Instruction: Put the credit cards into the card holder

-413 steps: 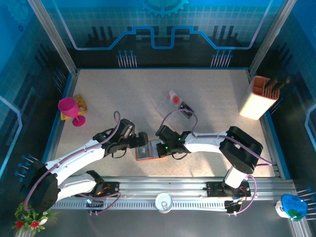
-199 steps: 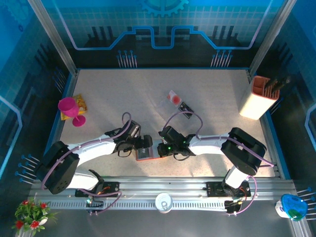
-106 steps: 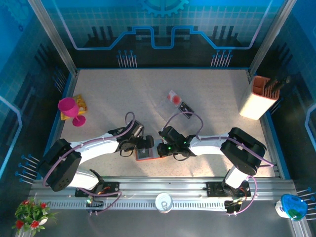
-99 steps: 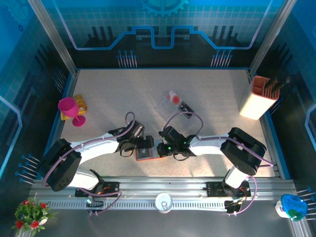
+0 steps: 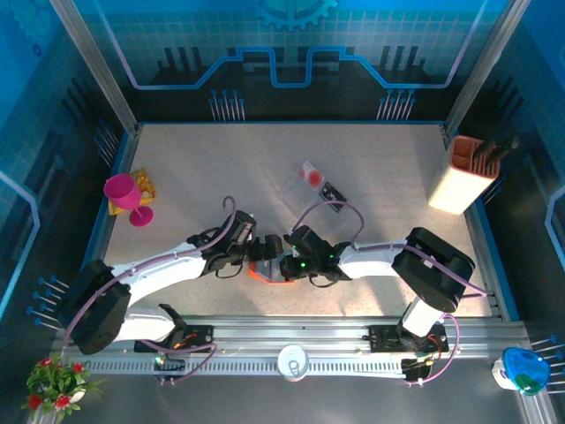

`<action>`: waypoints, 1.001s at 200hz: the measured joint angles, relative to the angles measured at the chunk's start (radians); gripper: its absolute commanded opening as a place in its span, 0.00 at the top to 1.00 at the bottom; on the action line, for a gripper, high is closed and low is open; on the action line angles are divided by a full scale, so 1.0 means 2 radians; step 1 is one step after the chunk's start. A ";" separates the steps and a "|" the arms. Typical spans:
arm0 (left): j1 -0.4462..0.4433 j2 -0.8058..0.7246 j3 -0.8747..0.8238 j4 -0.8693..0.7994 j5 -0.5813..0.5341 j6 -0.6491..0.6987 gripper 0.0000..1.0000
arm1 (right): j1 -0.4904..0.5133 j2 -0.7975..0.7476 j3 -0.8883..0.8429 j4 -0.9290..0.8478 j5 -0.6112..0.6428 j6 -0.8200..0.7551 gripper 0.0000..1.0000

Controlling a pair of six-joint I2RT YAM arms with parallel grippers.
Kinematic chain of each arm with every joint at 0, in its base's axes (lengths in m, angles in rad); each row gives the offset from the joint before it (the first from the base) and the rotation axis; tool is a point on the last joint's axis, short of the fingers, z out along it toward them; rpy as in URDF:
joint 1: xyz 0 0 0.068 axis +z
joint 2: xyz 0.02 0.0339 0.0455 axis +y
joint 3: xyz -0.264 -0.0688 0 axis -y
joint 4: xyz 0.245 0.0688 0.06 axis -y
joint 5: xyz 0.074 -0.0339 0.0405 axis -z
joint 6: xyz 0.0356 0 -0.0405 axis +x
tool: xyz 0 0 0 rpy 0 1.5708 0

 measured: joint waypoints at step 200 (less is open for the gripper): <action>-0.004 -0.029 -0.043 0.095 0.047 -0.058 0.01 | -0.079 -0.134 -0.006 -0.148 0.011 -0.034 0.60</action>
